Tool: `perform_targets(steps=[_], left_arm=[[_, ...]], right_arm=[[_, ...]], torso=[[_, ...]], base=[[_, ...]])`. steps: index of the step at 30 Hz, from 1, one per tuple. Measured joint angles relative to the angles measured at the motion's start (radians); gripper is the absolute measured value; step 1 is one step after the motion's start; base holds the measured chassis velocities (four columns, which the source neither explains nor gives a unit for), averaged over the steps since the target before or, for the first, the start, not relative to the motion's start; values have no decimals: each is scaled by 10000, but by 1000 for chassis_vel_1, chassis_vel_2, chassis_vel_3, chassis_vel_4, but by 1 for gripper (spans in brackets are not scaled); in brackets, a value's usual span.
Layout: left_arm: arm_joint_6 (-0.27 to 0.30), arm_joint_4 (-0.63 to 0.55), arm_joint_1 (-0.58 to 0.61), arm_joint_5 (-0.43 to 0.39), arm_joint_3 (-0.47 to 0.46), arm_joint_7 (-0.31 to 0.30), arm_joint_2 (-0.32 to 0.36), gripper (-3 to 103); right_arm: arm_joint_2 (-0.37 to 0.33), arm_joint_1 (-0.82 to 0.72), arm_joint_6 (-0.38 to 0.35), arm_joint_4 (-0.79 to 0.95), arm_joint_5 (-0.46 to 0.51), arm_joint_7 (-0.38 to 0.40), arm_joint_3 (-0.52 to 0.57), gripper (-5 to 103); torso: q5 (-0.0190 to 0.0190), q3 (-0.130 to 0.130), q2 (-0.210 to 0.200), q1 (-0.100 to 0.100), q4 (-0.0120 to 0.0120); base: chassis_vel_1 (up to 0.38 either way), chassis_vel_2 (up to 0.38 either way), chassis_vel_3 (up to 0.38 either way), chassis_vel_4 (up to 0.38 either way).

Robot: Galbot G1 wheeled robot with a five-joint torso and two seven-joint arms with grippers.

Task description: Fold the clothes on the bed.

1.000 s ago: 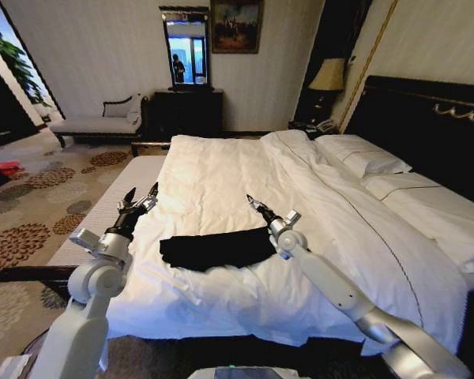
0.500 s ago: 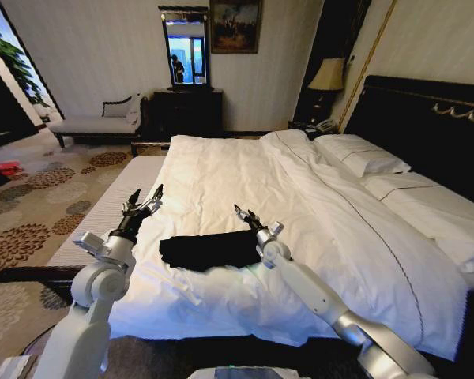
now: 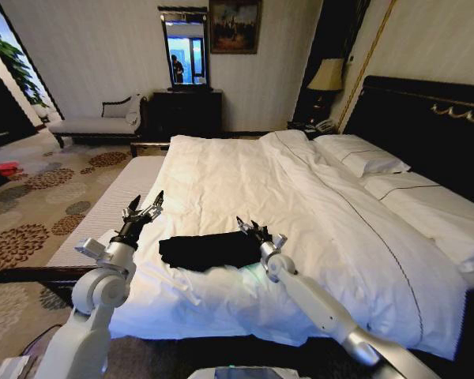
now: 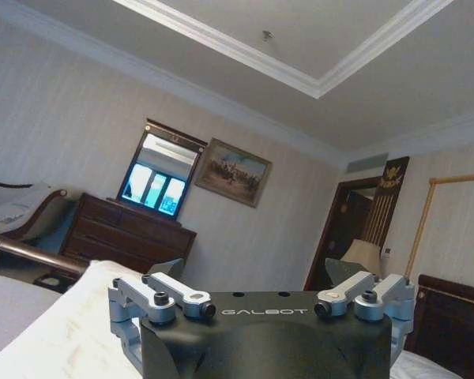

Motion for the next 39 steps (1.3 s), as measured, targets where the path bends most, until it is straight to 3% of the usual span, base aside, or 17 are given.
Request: perform_targets(steps=[13, 20, 23, 27, 29, 39], left_arm=[[-43, 7, 261, 125, -225, -7, 91, 100], [62, 392, 134, 245, -140, -211, 50, 100], [159, 370, -58, -142, -181, -437, 55, 100], [258, -35, -489, -1021, -525, -680, 369, 100], [289, -421, -604, -1450, -826, -808, 613, 100], [460, -1293, -41, -1689, -1302, -1040, 691, 100]], right_arm=[[-1093, -1100, 5, 1801, -7, 82, 380, 100], [-906, -646, -9, 1627, 312, 349, 831, 100], [-785, -627, -120, 1434, 456, 796, 1110, 100], [-844, -966, -1021, 1319, 407, 2148, 1690, 100], [-966, -1265, -1874, 1392, 688, 2957, 2108, 100], [-1241, -1720, -3081, 1941, 1455, 4085, 3055, 100]], torso=[[1, 0, 1, 0, 1], [0, 0, 0, 0, 4], [-1, 1, 0, 1, 3], [3, 1, 0, 1, -3], [1, 1, 0, 0, -3], [0, 1, 0, 0, 3]], base=[[0, 0, 0, 0], [0, 0, 0, 0], [0, 0, 0, 0], [0, 0, 0, 0], [0, 0, 0, 0], [0, 0, 0, 0]])
